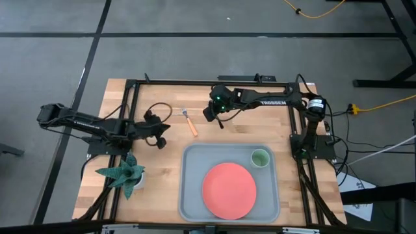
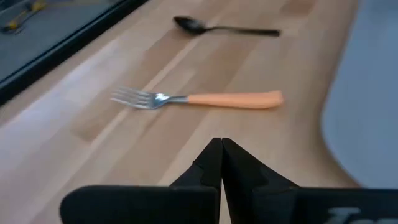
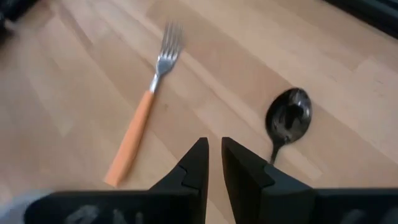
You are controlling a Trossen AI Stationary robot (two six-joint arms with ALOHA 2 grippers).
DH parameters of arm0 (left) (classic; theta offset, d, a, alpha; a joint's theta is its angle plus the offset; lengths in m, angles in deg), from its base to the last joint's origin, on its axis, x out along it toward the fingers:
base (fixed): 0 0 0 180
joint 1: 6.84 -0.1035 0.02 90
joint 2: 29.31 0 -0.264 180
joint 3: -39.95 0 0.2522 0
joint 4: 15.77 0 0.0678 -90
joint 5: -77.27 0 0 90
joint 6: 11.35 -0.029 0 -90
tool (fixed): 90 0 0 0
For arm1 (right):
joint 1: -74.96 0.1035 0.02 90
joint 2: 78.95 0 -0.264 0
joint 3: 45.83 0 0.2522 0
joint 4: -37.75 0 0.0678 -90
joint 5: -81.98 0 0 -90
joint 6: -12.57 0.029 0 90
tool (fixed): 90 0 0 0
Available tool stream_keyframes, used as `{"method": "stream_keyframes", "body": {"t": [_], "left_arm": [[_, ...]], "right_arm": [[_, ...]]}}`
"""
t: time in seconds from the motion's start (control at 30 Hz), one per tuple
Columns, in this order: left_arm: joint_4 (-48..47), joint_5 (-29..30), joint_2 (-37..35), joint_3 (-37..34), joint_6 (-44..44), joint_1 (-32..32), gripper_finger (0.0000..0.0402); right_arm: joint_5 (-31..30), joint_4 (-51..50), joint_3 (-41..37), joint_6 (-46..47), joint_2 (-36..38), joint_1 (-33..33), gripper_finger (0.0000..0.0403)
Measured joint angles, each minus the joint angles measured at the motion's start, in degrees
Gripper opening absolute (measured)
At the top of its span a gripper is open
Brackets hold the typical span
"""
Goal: Pick and place plate/cup/fork/spoon on tray
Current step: Put the black spoon on the gray serving tray to the right of the pink plate
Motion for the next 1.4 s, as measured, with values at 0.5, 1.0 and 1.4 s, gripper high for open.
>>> {"method": "stream_keyframes", "body": {"t": [0.5,1.0,1.4], "left_arm": [[9.82,0.36,-7.03,-6.11,-0.1,2.14,0.0],[9.74,0.01,-7.08,-6.13,-0.12,2.14,0.0],[9.71,-0.03,-7.08,-6.13,-0.15,2.14,0.0]], "right_arm": [[-2.91,7.63,0.0,-0.5,0.0,1.53,0.0051],[-5.15,7.45,-0.02,-12.73,0.0,7.65,0.0051],[-7.61,5.1,-0.11,-6.83,-2.69,8.79,0.0083]]}}
